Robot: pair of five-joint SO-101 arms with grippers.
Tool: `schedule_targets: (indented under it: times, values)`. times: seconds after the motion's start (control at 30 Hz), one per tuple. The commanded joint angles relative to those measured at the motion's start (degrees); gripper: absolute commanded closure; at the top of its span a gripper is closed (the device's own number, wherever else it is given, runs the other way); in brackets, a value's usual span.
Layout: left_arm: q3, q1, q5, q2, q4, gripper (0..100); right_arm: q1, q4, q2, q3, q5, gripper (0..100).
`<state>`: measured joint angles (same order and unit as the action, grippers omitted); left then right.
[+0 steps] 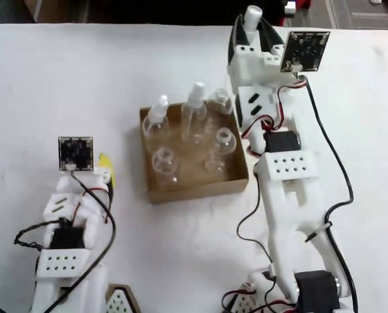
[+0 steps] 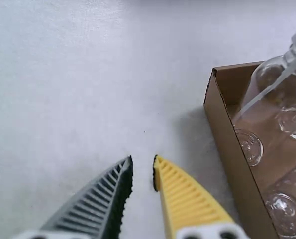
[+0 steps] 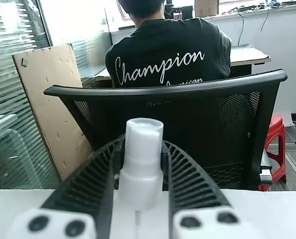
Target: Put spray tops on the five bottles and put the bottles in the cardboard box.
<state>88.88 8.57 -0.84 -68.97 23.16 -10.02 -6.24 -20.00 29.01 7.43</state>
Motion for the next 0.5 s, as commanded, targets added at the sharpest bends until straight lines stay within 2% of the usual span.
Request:
schedule_targets:
  times: [0.0,0.47]
  values:
    - [-2.64,-0.57,0.53,-1.1,-0.09,93,0.4,-1.27,-0.4,-0.18,-0.7,98.3]
    - [-2.64,-0.48,0.53,-1.1,-0.09,93,-2.68,-2.77,-0.92,0.09,-0.7,98.3]
